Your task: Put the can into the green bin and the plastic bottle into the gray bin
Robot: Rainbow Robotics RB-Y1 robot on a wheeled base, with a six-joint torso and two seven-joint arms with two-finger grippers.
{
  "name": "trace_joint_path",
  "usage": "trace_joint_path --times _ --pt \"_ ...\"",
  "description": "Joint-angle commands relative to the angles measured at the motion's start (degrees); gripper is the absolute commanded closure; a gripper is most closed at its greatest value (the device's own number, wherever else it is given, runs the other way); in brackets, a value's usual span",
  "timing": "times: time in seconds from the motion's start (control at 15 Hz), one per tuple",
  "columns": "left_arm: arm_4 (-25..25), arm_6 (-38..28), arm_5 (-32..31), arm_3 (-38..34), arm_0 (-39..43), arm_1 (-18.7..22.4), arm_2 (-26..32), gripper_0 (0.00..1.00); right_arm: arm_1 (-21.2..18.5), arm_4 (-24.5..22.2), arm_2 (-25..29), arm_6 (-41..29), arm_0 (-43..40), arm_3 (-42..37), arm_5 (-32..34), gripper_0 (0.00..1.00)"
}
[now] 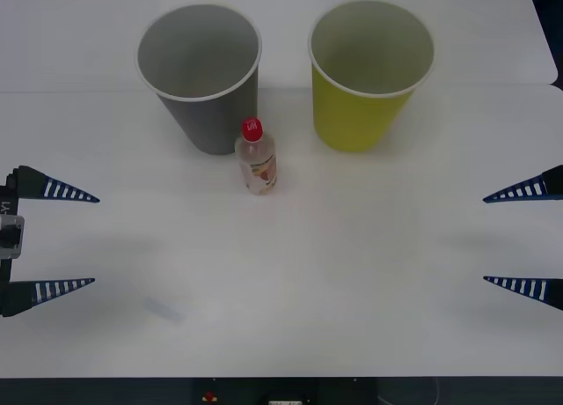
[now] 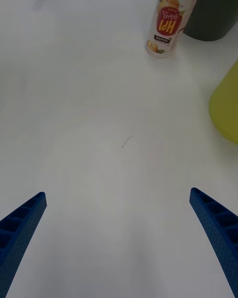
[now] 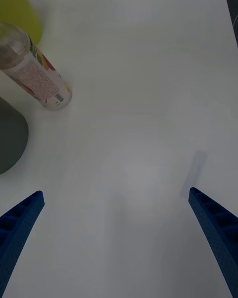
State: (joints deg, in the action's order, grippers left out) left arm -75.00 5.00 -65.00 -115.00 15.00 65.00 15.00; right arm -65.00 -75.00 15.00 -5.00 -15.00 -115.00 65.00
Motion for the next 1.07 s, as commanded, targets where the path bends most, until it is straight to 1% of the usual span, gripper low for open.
trace_joint_path --times 0.07,0.27,0.47,0.67,0.87,1.07 --pt "0.00 0.00 0.00 0.00 0.00 0.00 0.00 0.00 0.00 0.00 0.00 0.00 0.00 0.00 0.00 0.00" --pt "0.56 -0.34 -0.65 -1.28 0.21 -0.40 3.37 0.00 0.00 0.00 0.00 0.00 0.00 0.00 0.00 0.00" --pt "0.47 -1.13 -0.57 -0.93 0.73 -0.93 3.19 0.00 0.00 0.00 0.00 0.00 0.00 0.00 0.00 0.00" --pt "1.79 -2.80 0.22 1.80 0.73 -2.07 0.38 0.00 0.00 0.00 0.00 0.00 0.00 0.00 0.00 0.00" --pt "2.40 -4.21 1.19 2.94 0.47 -4.62 -1.38 0.00 0.00 0.00 0.00 0.00 0.00 0.00 0.00 0.00" --pt "3.90 -5.53 4.97 3.47 0.47 -7.52 -5.07 0.00 0.00 0.00 0.00 0.00 0.00 0.00 0.00 0.00"
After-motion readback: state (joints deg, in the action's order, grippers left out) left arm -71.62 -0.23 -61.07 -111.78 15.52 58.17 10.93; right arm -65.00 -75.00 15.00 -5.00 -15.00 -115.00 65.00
